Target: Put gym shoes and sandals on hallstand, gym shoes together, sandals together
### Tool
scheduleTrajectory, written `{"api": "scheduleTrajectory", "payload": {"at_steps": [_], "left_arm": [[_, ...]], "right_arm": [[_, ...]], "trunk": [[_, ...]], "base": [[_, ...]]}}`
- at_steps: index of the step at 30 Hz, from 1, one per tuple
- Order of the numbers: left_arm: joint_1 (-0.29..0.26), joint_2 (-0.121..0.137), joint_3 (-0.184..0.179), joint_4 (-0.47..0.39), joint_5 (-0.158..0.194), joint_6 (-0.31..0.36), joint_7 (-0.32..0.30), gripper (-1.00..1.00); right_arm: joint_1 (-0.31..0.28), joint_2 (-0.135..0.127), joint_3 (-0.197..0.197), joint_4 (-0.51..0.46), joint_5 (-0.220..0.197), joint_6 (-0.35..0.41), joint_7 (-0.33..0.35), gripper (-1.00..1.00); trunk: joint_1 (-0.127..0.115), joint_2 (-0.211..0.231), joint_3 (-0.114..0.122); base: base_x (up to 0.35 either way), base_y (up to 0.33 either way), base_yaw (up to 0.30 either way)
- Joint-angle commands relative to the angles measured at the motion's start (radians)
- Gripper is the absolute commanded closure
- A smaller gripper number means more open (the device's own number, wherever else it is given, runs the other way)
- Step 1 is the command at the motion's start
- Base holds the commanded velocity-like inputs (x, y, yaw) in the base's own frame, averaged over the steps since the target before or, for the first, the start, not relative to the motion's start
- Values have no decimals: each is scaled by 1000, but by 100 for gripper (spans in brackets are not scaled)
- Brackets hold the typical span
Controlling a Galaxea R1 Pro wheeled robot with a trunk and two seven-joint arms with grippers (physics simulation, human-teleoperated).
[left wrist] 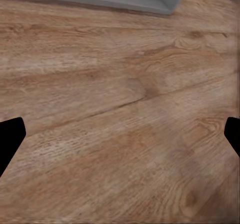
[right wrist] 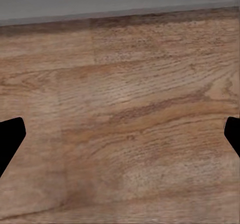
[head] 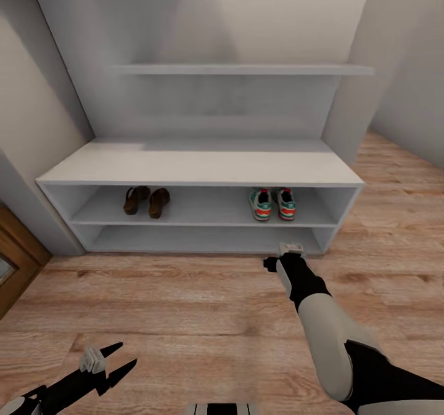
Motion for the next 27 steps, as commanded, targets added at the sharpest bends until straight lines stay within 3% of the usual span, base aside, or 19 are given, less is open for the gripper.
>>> {"api": "scheduleTrajectory", "payload": {"at_steps": [1, 12, 13, 14, 18, 19, 20, 24, 26, 27], "left_arm": [[-1, 0, 1, 1, 1, -6, -3, -100], [-1, 2, 2, 0, 1, -5, -1, -100], [-1, 6, 2, 0, 1, -5, 0, -100], [-1, 10, 2, 0, 1, -5, 1, -100], [-1, 17, 2, 0, 1, -5, 1, -100], [-1, 19, 2, 0, 1, -5, 1, -100], [-1, 20, 2, 0, 1, -5, 2, -100], [-1, 21, 2, 0, 2, -5, 4, -100], [-1, 21, 2, 0, 3, -5, 28, -100], [-1, 21, 2, 0, 3, -5, 34, -100]], "right_arm": [[2, 1, -6, -2, 9, 4, 3, -100], [47, 1, -6, 0, 12, -54, 5, -100], [96, -9, -6, 0, 12, -104, 125, -100], [107, -28, -6, 1, 12, -120, 185, -100], [143, -82, -6, 11, 12, -161, 362, -100], [160, -102, -6, 21, 12, -178, 431, -100], [190, -144, -6, 54, 13, -229, 541, -100], [226, -196, -6, 129, 12, -333, 621, -100], [256, -246, -6, 238, 13, -472, 660, -100], [262, -255, -6, 262, 13, -502, 665, -100]], "trunk": [[-1, 0, -1], [-1, 0, -1], [-1, 0, -1], [-1, 0, -1], [-1, 0, -1], [-1, 0, -1], [-1, 0, -1], [-1, 0, -1], [-2, 0, 7], [-2, 0, 11]], "base": [[-338, 0, 0], [-79, 0, 0], [0, 0, 0], [0, 0, 0], [0, 0, 0], [0, 0, 0], [0, 0, 0], [0, 0, 0], [0, 0, 0], [0, 0, 0]]}}
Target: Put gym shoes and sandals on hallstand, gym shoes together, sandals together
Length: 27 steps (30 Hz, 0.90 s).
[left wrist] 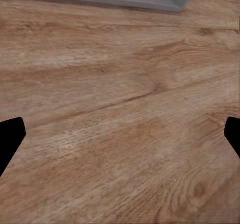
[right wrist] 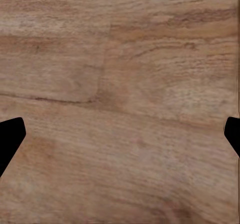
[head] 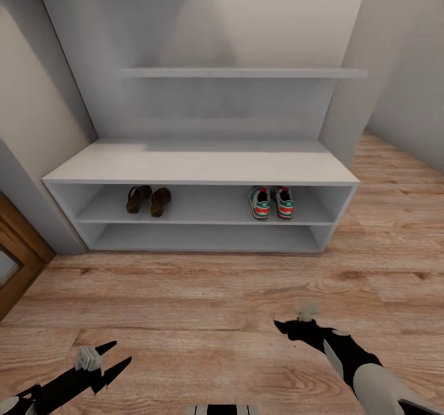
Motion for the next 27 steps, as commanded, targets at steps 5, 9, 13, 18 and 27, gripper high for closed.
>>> {"api": "scheduleTrajectory", "payload": {"at_steps": [5, 9, 13, 18, 27], "left_arm": [[-1, -3, -1, 1, 0, -6, 47, -100], [-1, -4, 0, 2, 0, -5, 55, -100], [-1, -2, 1, 6, 1, -4, 78, -100], [-1, -1, 1, 49, 1, -8, 150, -100], [22, 8, 2, 120, 6, -14, 227, -100]], "right_arm": [[64, -85, -9, 178, 9, -274, 57, -100], [124, -105, -9, 203, 6, -356, 100, -100], [162, -110, -9, 209, 5, -404, 113, -100], [184, -111, -10, 211, 5, -433, 111, -100], [191, -101, -12, 211, 2, -442, -2, -100]], "trunk": [[-2, 1, 19], [-4, 2, 34], [-16, 23, 47], [-35, 58, 63], [-70, 121, 91]], "base": [[0, 0, 0], [0, 0, 0], [0, 0, 0], [0, 0, 0], [0, 0, 0]]}}
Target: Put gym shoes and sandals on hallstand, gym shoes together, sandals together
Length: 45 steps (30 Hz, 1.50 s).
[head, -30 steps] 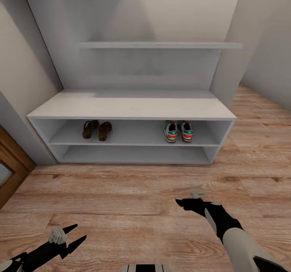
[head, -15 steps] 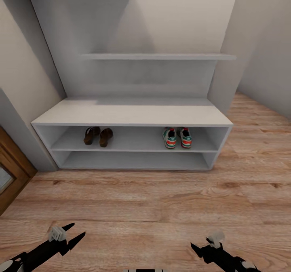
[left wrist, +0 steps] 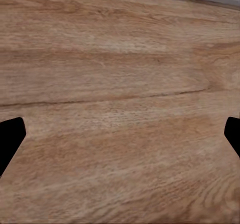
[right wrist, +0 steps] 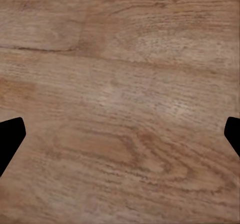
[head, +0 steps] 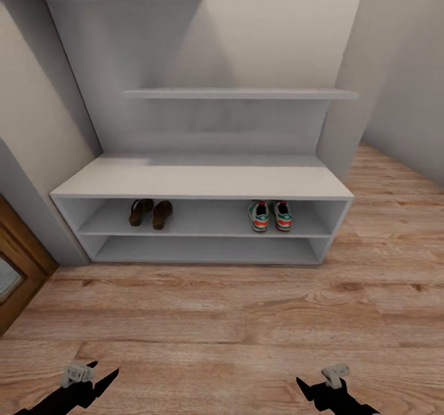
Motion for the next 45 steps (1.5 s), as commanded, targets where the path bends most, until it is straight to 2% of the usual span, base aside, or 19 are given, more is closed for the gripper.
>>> {"api": "scheduleTrajectory", "payload": {"at_steps": [1, 6, 11, 16, 20, 22, 23, 25, 45], "left_arm": [[10, 5, 3, 3, 5, -2, -2, -100], [30, 13, 24, 9, 10, -9, 5, -100], [36, 15, 48, 33, 10, -44, 7, -100], [38, 15, 56, 57, 11, -59, 9, -100], [38, 14, 58, 63, 11, -62, 22, -100], [38, 13, 58, 65, 11, -64, 43, -100], [39, 11, 58, 67, 12, -65, 79, -100], [39, 11, 58, 67, 12, -65, 91, -100], [39, 7, 60, 68, 10, -65, 106, -100]], "right_arm": [[0, 1, -9, 1, 8, -3, -14, -100], [0, 2, -9, 4, 9, -2, -36, -100], [0, 4, -8, 6, 10, -2, -42, -100], [2, 4, -8, 7, 11, -2, -43, -100], [4, 4, -8, 8, 11, -2, -44, -100], [7, 4, -8, 8, 12, -3, -44, -100], [14, 4, -8, 7, 12, -5, -44, -100], [17, 3, -8, 7, 12, -6, -44, -100], [20, 3, -8, 6, 13, -11, -45, -100]], "trunk": [[-4, 7, 2], [-23, 42, 18], [-42, 77, 34], [-62, 112, 49], [-77, 140, 62], [-85, 154, 68], [-88, 161, 71], [-96, 175, 78], [-173, 315, 140]], "base": [[0, 0, 0], [0, 0, 0], [0, 0, 0], [0, 0, 0], [0, 0, 0], [0, 0, 0], [0, 0, 0], [0, 0, 0], [0, 0, 0]]}}
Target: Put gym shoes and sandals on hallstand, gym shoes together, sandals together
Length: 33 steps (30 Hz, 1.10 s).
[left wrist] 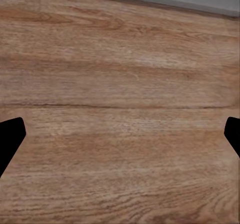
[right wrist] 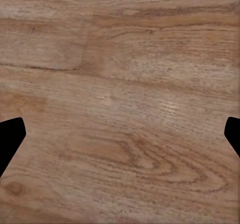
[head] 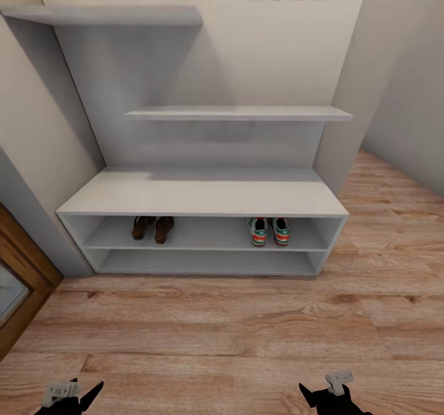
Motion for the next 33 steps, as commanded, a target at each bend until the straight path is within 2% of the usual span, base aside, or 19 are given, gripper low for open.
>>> {"api": "scheduleTrajectory", "payload": {"at_steps": [1, 11, 18, 23, 24, 26, 30, 33], "left_arm": [[-1, 0, 3, 1, 4, 1, -7, -100], [-1, -1, 1, 1, 2, 0, 67, -100], [-1, -3, 0, 1, 0, 0, 81, -100], [-1, -6, 0, 1, 0, 0, 83, -100], [-1, -7, 0, 1, 1, 0, 83, -100], [-1, -8, 0, 1, 1, 0, 83, -100], [-1, -9, 0, 1, 1, 0, 84, -100], [-1, -9, 0, 1, 2, 0, 83, -100]], "right_arm": [[0, 0, -8, 1, 8, -3, 3, -100], [12, -2, -8, 1, 8, -5, 1, -100], [26, -2, -8, 1, 9, -4, -9, -100], [29, -2, -7, 3, 12, -3, -101, -100], [41, -1, -6, 7, 13, -2, -182, -100], [51, 1, -6, 10, 13, -2, -229, -100], [71, 14, -5, 13, 13, 3, -278, -100], [87, 18, -5, 15, 12, 5, -284, -100]], "trunk": [[-4, 7, 2], [-42, 77, 34], [-69, 126, 56], [-88, 161, 71], [-92, 168, 75], [-100, 182, 81], [-115, 210, 93], [-127, 231, 103]], "base": [[0, 0, 0], [0, 0, 0], [0, 0, 0], [0, 0, 0], [0, 0, 0], [0, 0, 0], [0, 0, 0], [0, 0, 0]]}}
